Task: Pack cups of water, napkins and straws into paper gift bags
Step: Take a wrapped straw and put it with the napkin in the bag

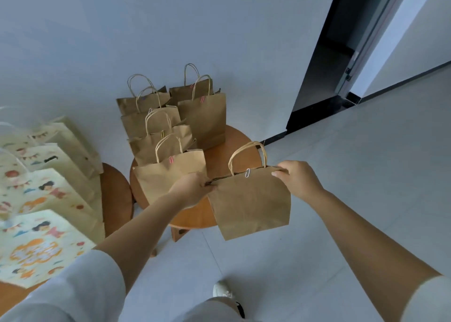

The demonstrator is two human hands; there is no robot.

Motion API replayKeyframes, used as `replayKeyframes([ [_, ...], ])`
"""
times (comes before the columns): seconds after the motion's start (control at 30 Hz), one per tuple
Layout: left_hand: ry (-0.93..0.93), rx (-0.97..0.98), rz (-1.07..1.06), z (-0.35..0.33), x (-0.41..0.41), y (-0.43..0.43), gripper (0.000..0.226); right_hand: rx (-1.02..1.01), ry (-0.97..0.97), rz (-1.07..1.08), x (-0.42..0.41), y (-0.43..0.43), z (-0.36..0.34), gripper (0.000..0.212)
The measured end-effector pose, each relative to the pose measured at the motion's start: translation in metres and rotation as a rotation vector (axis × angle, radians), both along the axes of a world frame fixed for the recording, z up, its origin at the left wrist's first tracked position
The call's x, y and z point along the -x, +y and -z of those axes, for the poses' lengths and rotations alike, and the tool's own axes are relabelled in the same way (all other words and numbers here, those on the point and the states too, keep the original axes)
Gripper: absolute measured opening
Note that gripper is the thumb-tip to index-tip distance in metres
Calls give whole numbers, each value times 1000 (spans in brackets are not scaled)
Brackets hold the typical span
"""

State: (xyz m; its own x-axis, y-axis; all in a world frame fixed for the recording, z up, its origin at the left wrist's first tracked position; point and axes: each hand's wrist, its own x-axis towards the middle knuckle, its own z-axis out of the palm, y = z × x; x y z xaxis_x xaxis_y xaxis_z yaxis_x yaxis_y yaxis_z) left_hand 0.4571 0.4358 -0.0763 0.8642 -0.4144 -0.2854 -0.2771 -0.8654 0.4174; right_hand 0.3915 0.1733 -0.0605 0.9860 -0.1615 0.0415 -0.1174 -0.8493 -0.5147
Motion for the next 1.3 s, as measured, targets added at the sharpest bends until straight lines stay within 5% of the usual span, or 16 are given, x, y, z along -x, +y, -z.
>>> replayKeyframes([
  [0.2,-148,-255,129,-16,-65,-42,40,18,56,-66,-92,-46,-8,25],
  [0.53,-250,-449,-21,-25,-181,-69,38,-58,40,-262,-257,-74,7,24],
  [0.8,-145,-619,-212,-8,-260,-80,28,-48,176,-462,-369,-66,41,34],
  [1.3,-77,-654,-458,25,-288,-79,26,79,124,-537,-409,-39,75,24],
])
